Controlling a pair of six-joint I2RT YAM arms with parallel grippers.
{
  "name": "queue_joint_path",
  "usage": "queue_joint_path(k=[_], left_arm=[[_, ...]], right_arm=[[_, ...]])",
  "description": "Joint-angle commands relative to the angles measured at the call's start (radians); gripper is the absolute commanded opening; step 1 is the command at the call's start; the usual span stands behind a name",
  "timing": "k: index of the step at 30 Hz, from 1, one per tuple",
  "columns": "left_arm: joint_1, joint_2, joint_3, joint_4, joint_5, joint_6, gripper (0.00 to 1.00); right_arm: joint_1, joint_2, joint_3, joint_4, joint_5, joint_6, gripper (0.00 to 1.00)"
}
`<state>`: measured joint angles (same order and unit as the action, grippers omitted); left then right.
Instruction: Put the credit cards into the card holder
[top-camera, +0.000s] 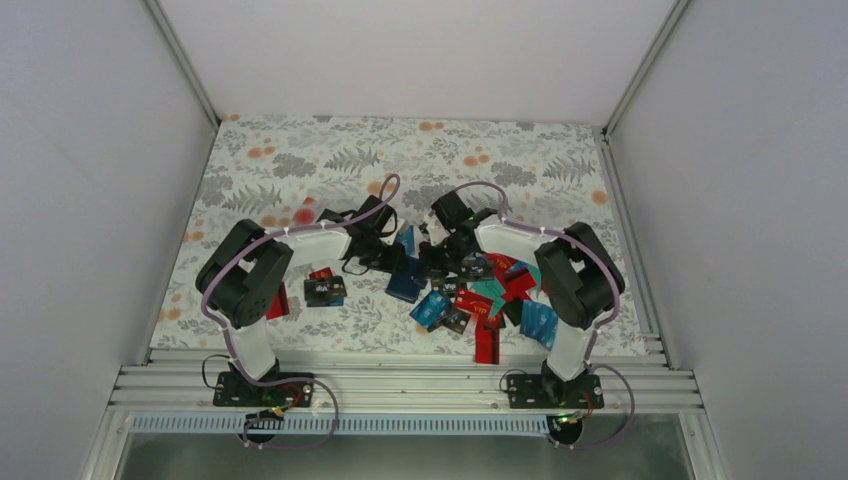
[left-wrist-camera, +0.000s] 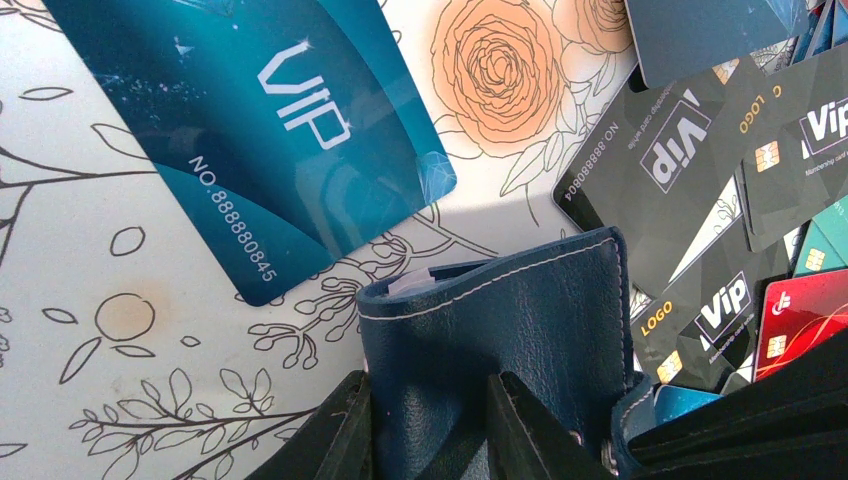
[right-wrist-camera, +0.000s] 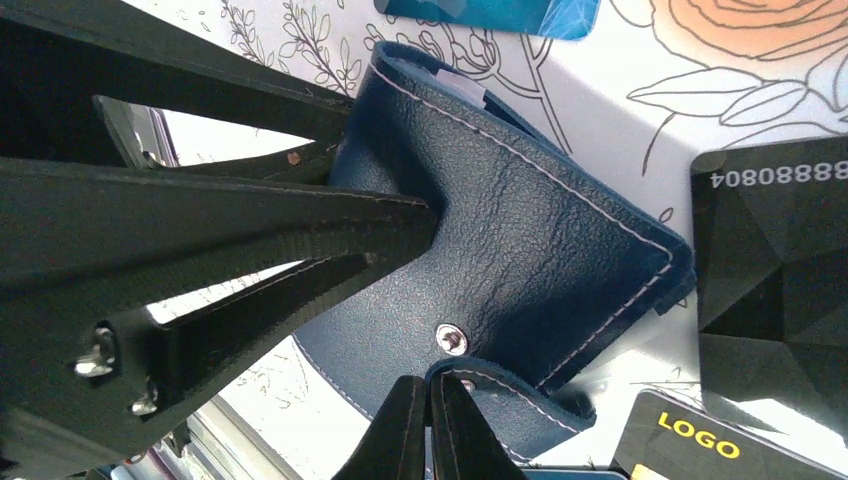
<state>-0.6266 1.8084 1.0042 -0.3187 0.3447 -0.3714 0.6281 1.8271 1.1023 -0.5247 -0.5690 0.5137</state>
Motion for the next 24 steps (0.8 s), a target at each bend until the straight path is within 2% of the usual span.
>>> queue_joint_path(k=[1, 24], left_arm=[[-0.015, 0.016, -0.015, -0.045, -0.021, 0.008, 0.26], [-0.015, 0.022, -0.029, -0.032, -0.015, 0.003, 0.26]], right_arm=[[0.007, 0.027, 0.037, 0.03, -0.006, 0.006, 0.04], [0.007, 0.065, 0.033, 0.062, -0.002, 0.028, 0.04]])
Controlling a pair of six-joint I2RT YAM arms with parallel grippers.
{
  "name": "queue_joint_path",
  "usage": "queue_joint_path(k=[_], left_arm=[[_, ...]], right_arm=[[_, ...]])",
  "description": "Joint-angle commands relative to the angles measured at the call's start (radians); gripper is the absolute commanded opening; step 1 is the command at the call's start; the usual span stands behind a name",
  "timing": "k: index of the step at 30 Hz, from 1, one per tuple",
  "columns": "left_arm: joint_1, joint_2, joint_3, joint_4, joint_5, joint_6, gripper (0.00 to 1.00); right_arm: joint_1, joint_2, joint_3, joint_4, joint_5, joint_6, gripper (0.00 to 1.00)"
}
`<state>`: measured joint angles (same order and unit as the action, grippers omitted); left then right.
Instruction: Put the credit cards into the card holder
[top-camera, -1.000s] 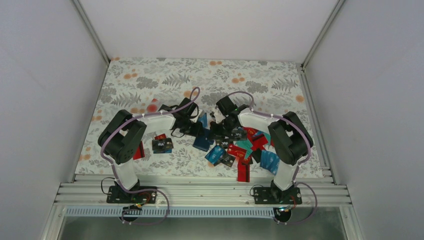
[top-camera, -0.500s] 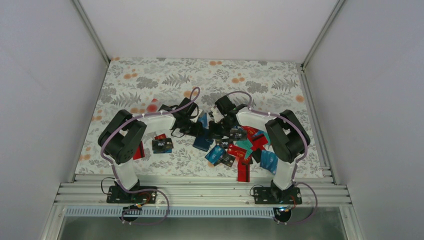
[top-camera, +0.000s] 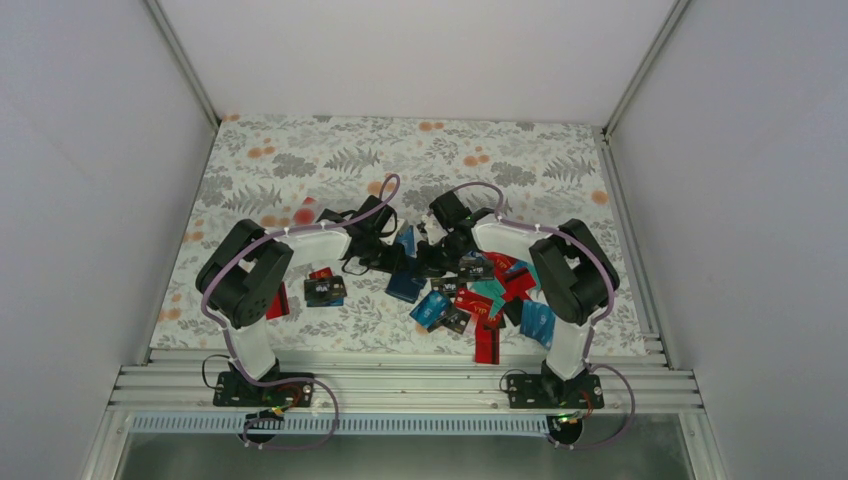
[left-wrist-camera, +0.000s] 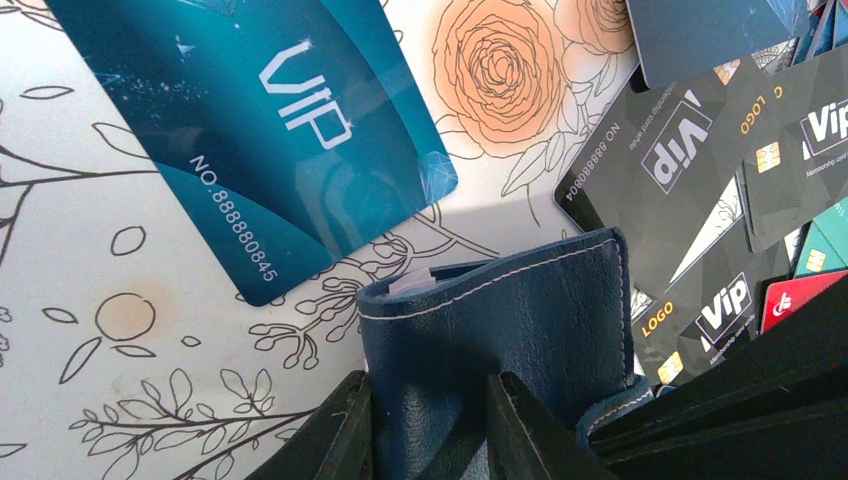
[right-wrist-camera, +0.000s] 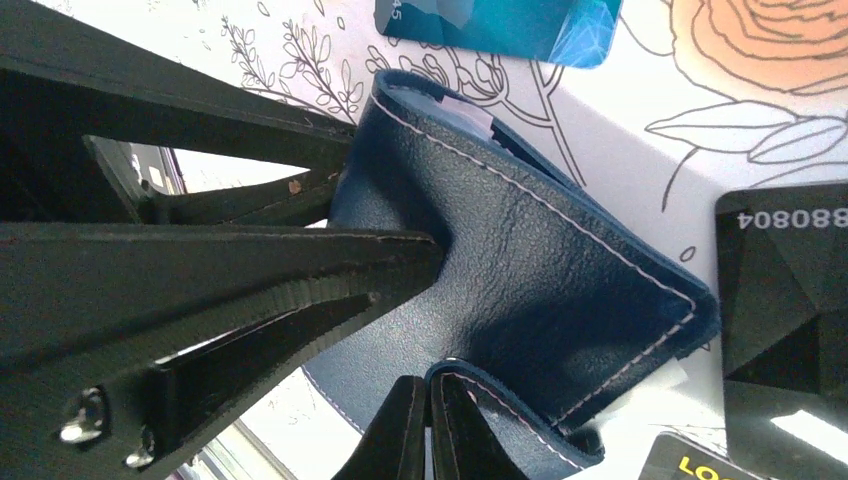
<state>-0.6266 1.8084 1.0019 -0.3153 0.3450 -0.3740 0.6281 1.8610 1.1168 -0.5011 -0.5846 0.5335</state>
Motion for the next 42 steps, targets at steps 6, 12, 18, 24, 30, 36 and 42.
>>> queue_joint_path(k=[6, 12, 18, 24, 30, 36, 42], left_arm=[[-0.015, 0.024, -0.029, -0.033, -0.014, 0.006, 0.26], [-0.015, 0.027, -0.03, -0.032, -0.013, 0.008, 0.26], [-0.015, 0.031, -0.028, -0.033, -0.011, 0.008, 0.26], [-0.015, 0.038, -0.027, -0.033, -0.012, 0.011, 0.26], [-0.014, 0.036, -0.025, -0.037, -0.016, 0.01, 0.26], [-0.013, 0.039, -0.021, -0.042, -0.021, 0.014, 0.26], [-0.014, 0.044, -0.018, -0.05, -0.029, 0.014, 0.26]], right_arm=[[0.009, 0.049, 0.003, 0.064, 0.016, 0.021, 0.04], [0.01, 0.063, -0.011, 0.07, 0.036, 0.024, 0.04], [0.012, 0.077, -0.027, 0.072, 0.067, 0.032, 0.04], [0.025, 0.084, -0.059, 0.078, 0.105, 0.043, 0.04], [0.045, 0.045, -0.149, 0.129, 0.145, 0.067, 0.04], [0.045, -0.014, -0.314, 0.329, 0.17, 0.076, 0.04], [0.029, 0.016, -0.387, 0.488, 0.119, 0.074, 0.04]])
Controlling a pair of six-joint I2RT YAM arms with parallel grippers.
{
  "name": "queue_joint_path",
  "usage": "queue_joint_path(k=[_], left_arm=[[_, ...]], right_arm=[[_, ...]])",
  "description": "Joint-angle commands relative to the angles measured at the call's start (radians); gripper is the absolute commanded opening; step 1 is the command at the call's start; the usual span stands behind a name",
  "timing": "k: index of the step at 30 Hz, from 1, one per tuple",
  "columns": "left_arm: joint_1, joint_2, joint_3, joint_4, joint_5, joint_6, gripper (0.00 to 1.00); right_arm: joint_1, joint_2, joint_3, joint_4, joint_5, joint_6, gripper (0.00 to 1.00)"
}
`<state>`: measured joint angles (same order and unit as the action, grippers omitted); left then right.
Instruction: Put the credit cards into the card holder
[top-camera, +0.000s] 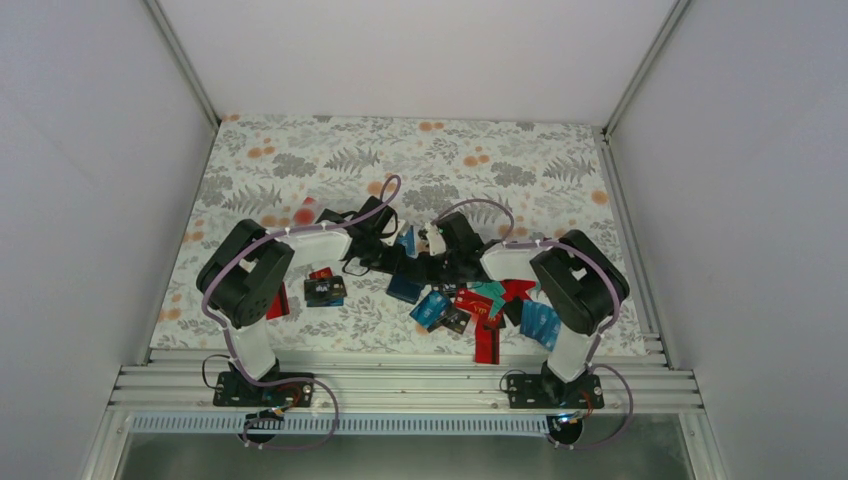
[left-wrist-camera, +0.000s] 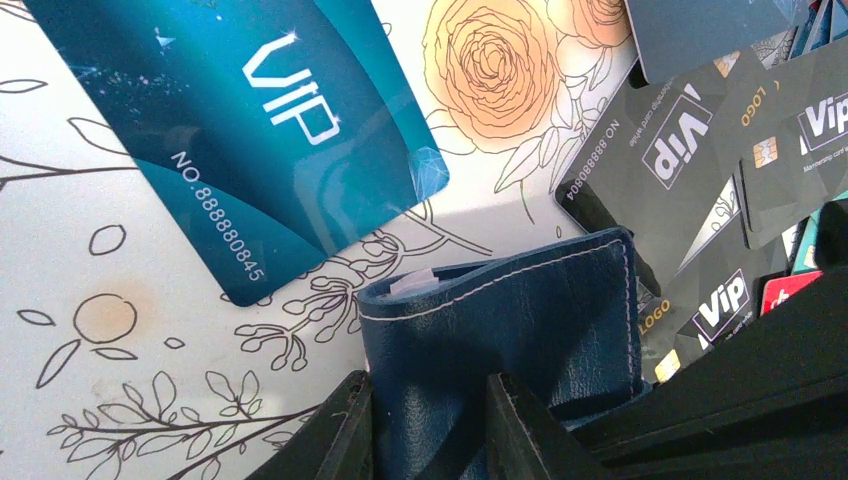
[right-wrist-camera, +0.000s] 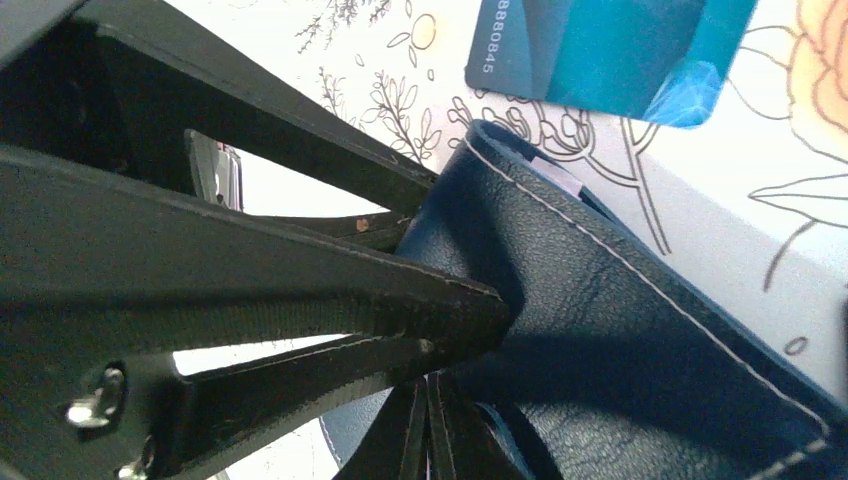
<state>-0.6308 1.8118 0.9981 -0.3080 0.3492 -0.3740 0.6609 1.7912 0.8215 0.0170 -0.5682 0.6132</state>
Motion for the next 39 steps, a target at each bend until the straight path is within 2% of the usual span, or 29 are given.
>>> queue_joint_path(k=[1, 6, 14, 17, 22, 29, 32, 36, 39], left_arm=[[-0.009, 0.04, -0.014, -0.059, -0.034, 0.014, 0.26], [-0.009, 0.038, -0.013, -0.067, -0.036, 0.012, 0.26], [-0.009, 0.024, -0.005, -0.085, -0.042, 0.007, 0.26], [-0.01, 0.022, 0.002, -0.093, -0.047, 0.005, 0.26], [-0.009, 0.02, 0.005, -0.096, -0.051, 0.004, 0.26], [-0.009, 0.023, 0.009, -0.099, -0.065, 0.001, 0.27], [-0.009, 0.024, 0.01, -0.096, -0.067, 0.0, 0.27], [-0.011, 0.02, 0.011, -0.096, -0.068, -0.002, 0.27], [-0.01, 0.017, 0.01, -0.095, -0.07, -0.003, 0.27]], right_arm=[[-0.01, 0.094, -0.1, -0.012, 0.095, -0.008, 0.04], [-0.041, 0.161, -0.14, 0.072, 0.021, -0.019, 0.04], [-0.124, 0.339, -0.132, 0.046, -0.094, -0.061, 0.04], [-0.135, 0.353, -0.133, 0.034, -0.102, -0.08, 0.05], [-0.136, 0.233, -0.116, -0.054, -0.099, -0.118, 0.06], [-0.12, 0.001, 0.012, -0.259, -0.142, -0.183, 0.33], [-0.117, -0.047, 0.083, -0.327, -0.173, -0.224, 0.41], [-0.115, -0.092, 0.148, -0.399, -0.175, -0.249, 0.43], [-0.1, -0.118, 0.171, -0.448, -0.058, -0.249, 0.41]])
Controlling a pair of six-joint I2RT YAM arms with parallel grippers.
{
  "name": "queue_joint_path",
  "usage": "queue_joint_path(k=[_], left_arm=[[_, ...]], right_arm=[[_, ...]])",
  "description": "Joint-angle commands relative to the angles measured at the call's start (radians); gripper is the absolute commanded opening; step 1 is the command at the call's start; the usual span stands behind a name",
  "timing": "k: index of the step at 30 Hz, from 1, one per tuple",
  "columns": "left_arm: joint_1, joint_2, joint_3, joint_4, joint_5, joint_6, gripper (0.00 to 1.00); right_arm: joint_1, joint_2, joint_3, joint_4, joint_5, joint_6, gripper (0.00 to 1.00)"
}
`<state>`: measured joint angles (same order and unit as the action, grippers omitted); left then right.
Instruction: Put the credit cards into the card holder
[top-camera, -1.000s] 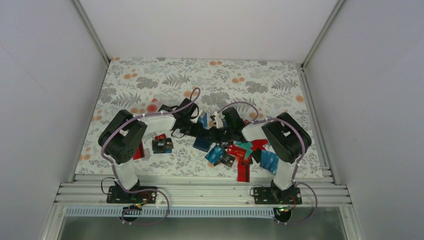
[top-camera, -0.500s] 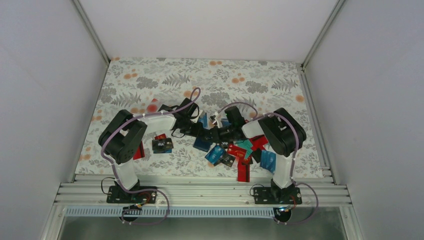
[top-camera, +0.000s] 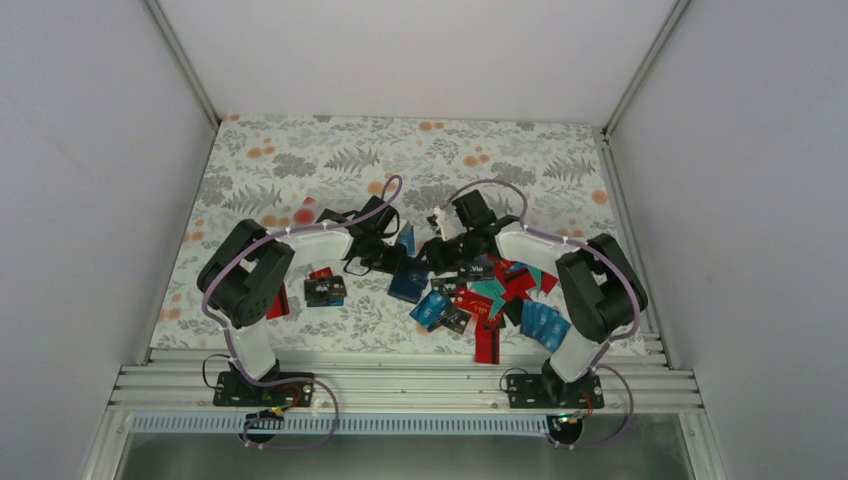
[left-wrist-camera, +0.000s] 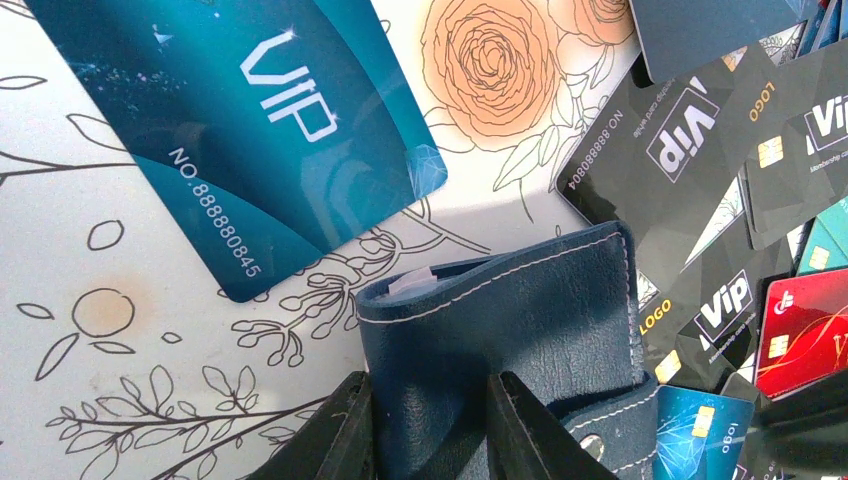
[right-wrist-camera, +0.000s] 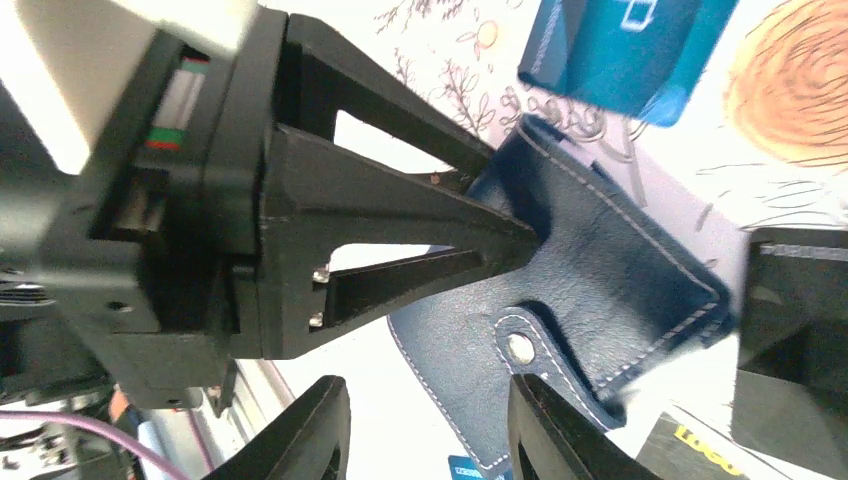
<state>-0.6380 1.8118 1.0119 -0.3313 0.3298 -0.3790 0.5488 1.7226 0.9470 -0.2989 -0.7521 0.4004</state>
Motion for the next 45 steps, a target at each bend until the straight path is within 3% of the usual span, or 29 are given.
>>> queue_joint_path(k=[1, 8, 17, 25, 45], left_arm=[[-0.004, 0.016, -0.004, -0.069, -0.051, 0.002, 0.27], [-0.003, 0.009, -0.003, -0.071, -0.053, 0.0, 0.27], [-0.003, 0.011, -0.009, -0.063, -0.048, -0.001, 0.27], [-0.003, 0.015, -0.016, -0.057, -0.041, 0.001, 0.27], [-0.003, 0.016, -0.022, -0.054, -0.04, 0.004, 0.27]], right_arm=[[0.024, -0.052, 0.053, -0.151, 0.173, -0.037, 0.4], [0.105, -0.031, 0.062, -0.201, 0.4, -0.005, 0.26], [0.182, 0.016, 0.124, -0.215, 0.477, 0.021, 0.1], [0.207, 0.058, 0.178, -0.219, 0.48, 0.026, 0.05], [0.221, 0.138, 0.162, -0.218, 0.521, 0.047, 0.04]])
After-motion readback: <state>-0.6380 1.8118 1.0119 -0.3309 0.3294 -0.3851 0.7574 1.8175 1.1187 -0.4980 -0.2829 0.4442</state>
